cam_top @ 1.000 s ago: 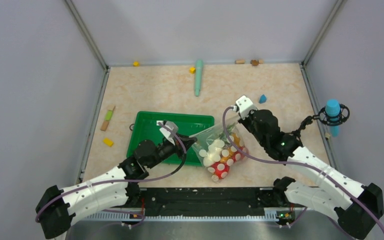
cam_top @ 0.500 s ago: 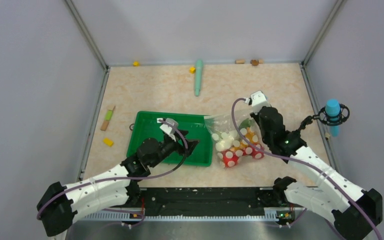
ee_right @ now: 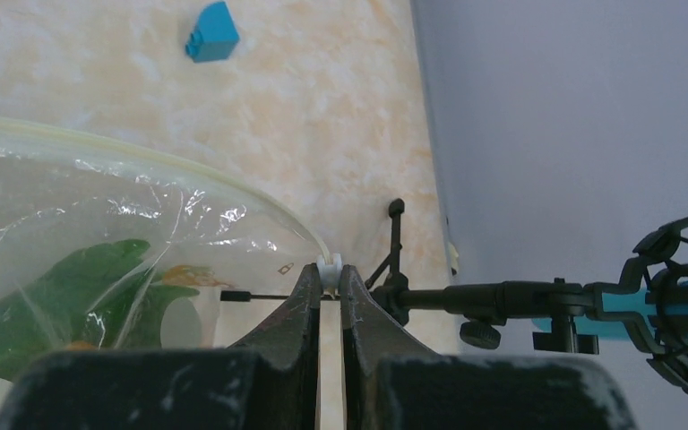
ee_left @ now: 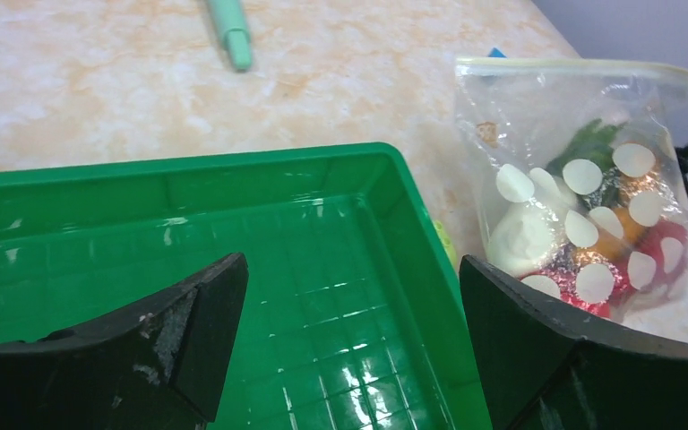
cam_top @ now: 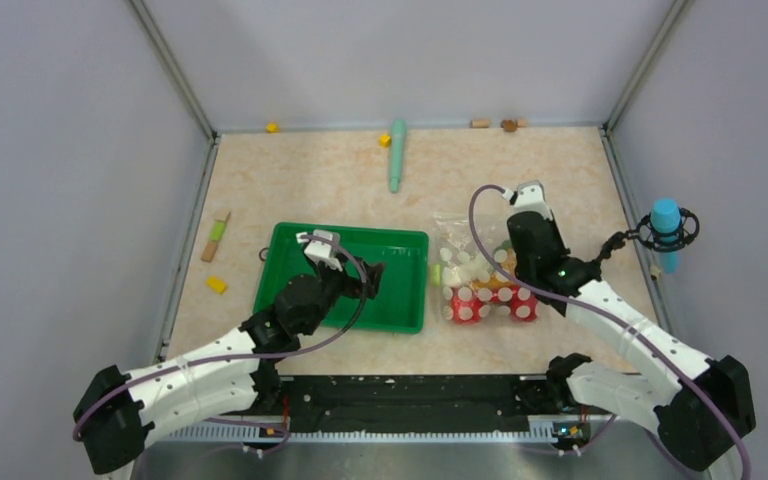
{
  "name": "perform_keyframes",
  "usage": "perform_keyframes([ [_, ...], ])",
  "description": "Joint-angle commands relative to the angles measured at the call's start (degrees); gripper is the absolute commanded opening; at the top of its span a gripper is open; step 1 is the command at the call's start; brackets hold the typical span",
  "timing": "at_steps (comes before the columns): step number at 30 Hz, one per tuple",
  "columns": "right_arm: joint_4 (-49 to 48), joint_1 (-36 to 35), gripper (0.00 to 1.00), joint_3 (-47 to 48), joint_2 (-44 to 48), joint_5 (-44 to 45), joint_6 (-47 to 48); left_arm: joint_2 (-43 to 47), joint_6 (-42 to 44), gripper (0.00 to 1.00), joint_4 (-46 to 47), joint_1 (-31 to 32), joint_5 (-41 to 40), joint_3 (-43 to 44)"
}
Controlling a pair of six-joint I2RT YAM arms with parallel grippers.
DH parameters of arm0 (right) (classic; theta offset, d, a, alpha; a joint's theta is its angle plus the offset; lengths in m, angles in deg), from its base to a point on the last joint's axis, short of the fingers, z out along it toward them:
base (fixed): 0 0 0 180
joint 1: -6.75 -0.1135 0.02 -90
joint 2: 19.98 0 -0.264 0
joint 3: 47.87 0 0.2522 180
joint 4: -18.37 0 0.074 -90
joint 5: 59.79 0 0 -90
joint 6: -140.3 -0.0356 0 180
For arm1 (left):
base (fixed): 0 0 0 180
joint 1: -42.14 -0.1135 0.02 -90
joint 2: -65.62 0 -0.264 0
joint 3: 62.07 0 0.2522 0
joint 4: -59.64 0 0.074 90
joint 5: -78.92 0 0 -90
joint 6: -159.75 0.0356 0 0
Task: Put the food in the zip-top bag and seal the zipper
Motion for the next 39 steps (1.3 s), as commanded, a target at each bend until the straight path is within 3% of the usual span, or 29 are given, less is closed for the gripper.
perform_keyframes([
  [1, 1.39, 2.02, 0.00, 2.48, -4.56, 7.09, -4.67, 0.57, -1.96, 0.93, -1.95, -0.11, -7.42, 2.96],
  [9, -2.90, 3.32, 0.00, 3.27, -9.38, 6.72, -3.30, 0.06, -0.82, 0.94, -2.02, -0.11, -7.22, 3.01],
  [10, -3.97, 3.32, 0.05, 3.08, -9.49, 6.02, -2.79, -0.32, -0.81, 0.94, -2.10, -0.11, -7.22, 3.13],
  [15, -6.66, 3.32, 0.55, 2.93, -9.74, 4.21, -2.14, -1.39, -0.81, 0.96, -2.51, -0.12, -7.26, 3.83],
  [18, -7.04, 3.32, 0.73, 2.88, -8.66, 3.61, -2.76, -1.55, -0.95, 0.96, -2.68, -0.11, -7.16, 4.09],
  [20, -7.13, 3.31, 0.95, 2.76, -7.32, 2.84, -3.61, -1.44, -1.13, 0.96, -2.85, -0.11, -6.44, 4.41],
  [21, -7.02, 3.32, 0.98, 2.69, -6.62, 1.65, -4.07, -1.42, -1.28, 0.96, -2.93, -0.11, -6.21, 4.51],
  [25, -6.18, 3.32, 0.99, 2.58, -2.62, -3.37, -8.39, -1.20, -2.16, 0.96, -3.86, -0.11, -6.91, 5.02],
  [31, -1.18, 3.34, 0.99, 1.34, 7.65, -0.52, -32.81, -0.86, -4.98, 0.97, -9.19, -0.11, -9.89, 7.20],
  [39, 6.74, 3.32, 0.99, -4.22, 24.10, -12.06, -36.60, 2.26, -9.41, 0.97, -20.71, -0.11, -14.98, 11.92],
])
